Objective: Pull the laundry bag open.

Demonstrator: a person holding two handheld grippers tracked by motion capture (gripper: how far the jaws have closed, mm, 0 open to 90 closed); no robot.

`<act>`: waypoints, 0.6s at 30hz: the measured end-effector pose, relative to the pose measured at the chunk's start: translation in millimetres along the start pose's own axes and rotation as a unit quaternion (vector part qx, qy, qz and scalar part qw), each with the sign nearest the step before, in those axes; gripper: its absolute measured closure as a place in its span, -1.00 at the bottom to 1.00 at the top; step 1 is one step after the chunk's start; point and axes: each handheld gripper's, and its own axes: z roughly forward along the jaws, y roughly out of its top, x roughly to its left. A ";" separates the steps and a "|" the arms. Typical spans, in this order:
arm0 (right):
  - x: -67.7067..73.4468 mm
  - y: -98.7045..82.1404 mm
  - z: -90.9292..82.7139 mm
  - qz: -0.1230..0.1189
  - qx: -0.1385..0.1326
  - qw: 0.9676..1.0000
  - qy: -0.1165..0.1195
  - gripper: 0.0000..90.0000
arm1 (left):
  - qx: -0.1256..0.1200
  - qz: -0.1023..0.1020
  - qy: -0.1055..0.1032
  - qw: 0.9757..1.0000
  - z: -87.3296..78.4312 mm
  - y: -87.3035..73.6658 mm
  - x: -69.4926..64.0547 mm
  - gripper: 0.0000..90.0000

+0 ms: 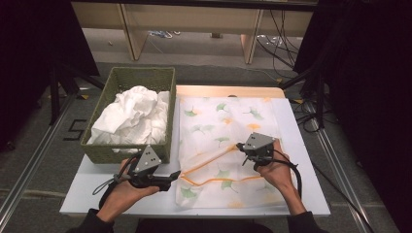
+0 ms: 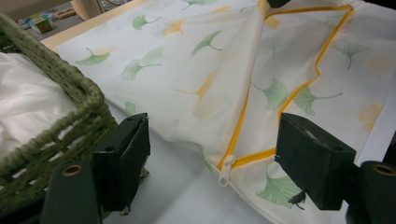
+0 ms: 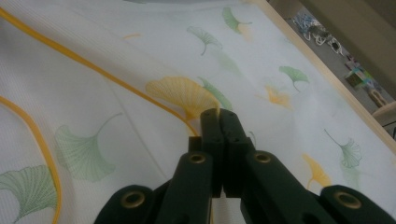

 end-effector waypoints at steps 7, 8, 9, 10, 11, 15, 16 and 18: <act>-2.0 0.8 -1.6 0.008 -0.002 1.000 -0.002 1.00 | -0.009 -0.011 0.013 1.000 -7.3 16.2 12.8 -0.42; -3.1 0.8 -1.3 0.006 -0.006 1.000 -0.004 1.00 | -0.014 -0.013 0.013 1.000 -7.3 17.8 14.6 -0.42; -3.0 0.6 -1.8 0.012 -0.005 1.000 -0.006 1.00 | -0.014 -0.010 0.019 1.000 -8.5 20.3 17.3 -0.42; -3.3 0.6 -1.8 0.014 -0.008 1.000 -0.010 1.00 | -0.015 -0.012 0.021 1.000 -9.1 22.3 20.3 -0.43; -3.4 0.6 -2.0 0.013 -0.008 1.000 -0.009 1.00 | -0.015 -0.013 0.025 0.999 -9.6 24.5 22.8 -0.43; -3.9 0.4 -1.4 0.006 -0.009 1.000 -0.006 1.00 | -0.005 0.015 0.038 0.999 -8.6 32.3 39.0 -0.47; -3.9 0.3 -1.4 0.007 -0.010 1.000 -0.007 1.00 | 0.001 0.005 0.043 0.999 -7.2 33.3 42.9 -0.48; -4.0 0.1 -1.8 0.004 -0.008 1.000 -0.004 1.00 | -0.002 0.014 0.052 0.999 -5.9 36.4 51.3 -0.51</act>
